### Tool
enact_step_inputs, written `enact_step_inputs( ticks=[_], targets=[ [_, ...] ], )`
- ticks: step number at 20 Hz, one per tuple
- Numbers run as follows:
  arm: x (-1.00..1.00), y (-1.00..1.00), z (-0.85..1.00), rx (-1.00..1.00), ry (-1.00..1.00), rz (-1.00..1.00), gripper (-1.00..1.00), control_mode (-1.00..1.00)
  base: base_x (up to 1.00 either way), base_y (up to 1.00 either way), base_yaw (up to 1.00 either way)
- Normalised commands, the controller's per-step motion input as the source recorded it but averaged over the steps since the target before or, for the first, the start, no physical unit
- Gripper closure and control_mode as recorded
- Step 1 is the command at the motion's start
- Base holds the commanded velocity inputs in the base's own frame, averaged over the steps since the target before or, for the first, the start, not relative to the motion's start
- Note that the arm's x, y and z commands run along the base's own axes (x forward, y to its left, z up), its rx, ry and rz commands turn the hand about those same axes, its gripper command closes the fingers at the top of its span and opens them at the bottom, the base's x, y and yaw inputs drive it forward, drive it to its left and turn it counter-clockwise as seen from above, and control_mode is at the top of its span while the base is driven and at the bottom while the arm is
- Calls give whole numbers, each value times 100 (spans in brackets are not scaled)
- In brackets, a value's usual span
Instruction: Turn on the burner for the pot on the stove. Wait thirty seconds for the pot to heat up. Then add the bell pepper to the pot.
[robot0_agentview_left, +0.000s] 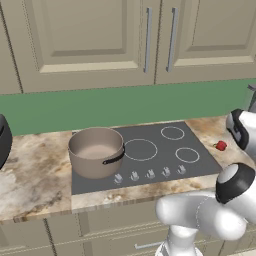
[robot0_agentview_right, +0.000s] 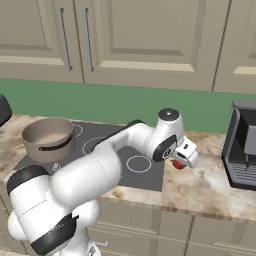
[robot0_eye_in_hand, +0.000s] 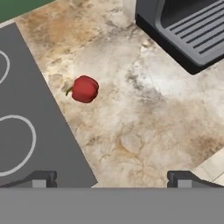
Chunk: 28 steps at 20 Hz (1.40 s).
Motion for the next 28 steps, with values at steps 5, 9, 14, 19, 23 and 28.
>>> enact_step_inputs(
  ticks=[5,9,14,19,23,28],
  targets=[
    [39,0,-25,0,0,4,-100,-100,0,0,0],
    [34,8,-36,-1,0,0,-100,-100,0,0,0],
    [3,0,-4,-1,0,0,-100,-100,0,0,0],
    [1,0,-25,-3,0,0,-100,-100,0,0,0],
    [0,0,-23,-1,0,0,-100,-100,0,0,0],
    [0,0,-14,0,0,0,-100,-100,0,0,0]
  ],
)
